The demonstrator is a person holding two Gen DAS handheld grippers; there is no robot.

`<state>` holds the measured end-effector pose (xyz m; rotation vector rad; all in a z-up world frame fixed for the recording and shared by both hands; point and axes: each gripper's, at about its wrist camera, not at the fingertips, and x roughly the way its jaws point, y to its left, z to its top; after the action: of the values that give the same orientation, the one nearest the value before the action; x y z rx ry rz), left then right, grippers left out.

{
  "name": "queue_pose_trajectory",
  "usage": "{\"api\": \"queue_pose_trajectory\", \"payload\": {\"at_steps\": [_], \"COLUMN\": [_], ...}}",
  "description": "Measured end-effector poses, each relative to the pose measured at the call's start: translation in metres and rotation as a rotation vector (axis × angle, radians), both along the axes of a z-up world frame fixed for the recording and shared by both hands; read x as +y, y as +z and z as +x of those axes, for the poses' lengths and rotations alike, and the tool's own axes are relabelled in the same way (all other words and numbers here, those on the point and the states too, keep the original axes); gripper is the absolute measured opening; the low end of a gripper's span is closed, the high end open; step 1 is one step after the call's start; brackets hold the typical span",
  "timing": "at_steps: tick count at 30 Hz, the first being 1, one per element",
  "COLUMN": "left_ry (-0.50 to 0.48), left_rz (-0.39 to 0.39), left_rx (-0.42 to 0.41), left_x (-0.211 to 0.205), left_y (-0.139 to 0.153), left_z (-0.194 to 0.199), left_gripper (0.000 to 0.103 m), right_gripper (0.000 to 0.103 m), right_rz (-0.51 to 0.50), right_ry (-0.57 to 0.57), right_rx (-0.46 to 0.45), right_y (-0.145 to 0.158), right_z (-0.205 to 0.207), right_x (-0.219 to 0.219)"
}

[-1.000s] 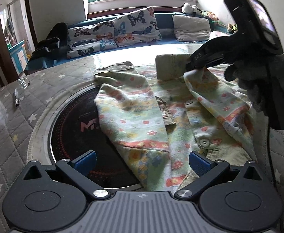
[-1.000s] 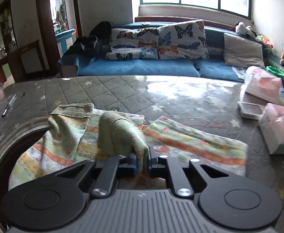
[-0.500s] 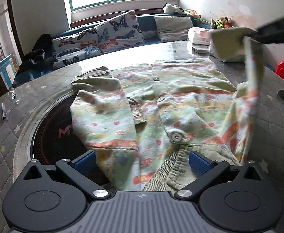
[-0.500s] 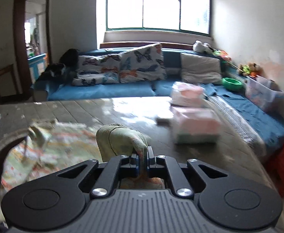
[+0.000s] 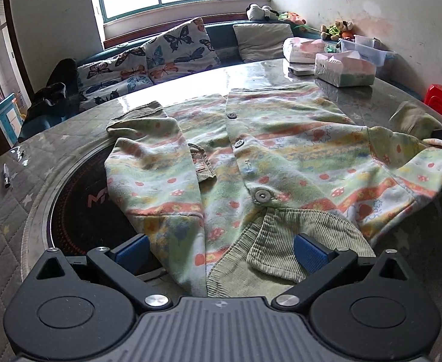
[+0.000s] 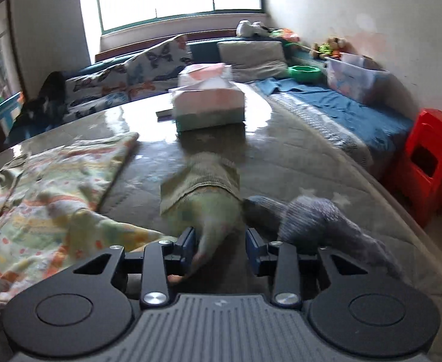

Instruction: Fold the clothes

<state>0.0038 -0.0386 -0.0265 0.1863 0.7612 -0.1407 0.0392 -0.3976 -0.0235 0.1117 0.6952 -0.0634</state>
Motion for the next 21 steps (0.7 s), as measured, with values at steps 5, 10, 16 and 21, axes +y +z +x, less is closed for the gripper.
{"api": "queue_pose_trajectory", "payload": {"at_steps": [5, 10, 16, 21], "left_ry": [0.006, 0.004, 0.006, 0.009], "left_rz": [0.009, 0.014, 0.006, -0.002], "left_rx": [-0.005, -0.008, -0.007, -0.004], "left_x": [-0.002, -0.002, -0.001, 0.001], "left_y": [0.000, 0.000, -0.001, -0.001], "left_z": [-0.002, -0.003, -0.002, -0.003], "left_gripper": [0.103, 0.103, 0.103, 0.103], "right_gripper": [0.035, 0.036, 0.038, 0.039], "right_rz": [0.028, 0.032, 0.014, -0.042], "right_ry": [-0.097, -0.167, -0.191, -0.156], "right_rx": [0.006, 0.008, -0.005, -0.096], "right_y": [-0.008, -0.011, 0.003, 0.033], "right_z": [-0.020, -0.043, -0.066, -0.077], "right_x": [-0.030, -0.055, -0.059, -0.036]}}
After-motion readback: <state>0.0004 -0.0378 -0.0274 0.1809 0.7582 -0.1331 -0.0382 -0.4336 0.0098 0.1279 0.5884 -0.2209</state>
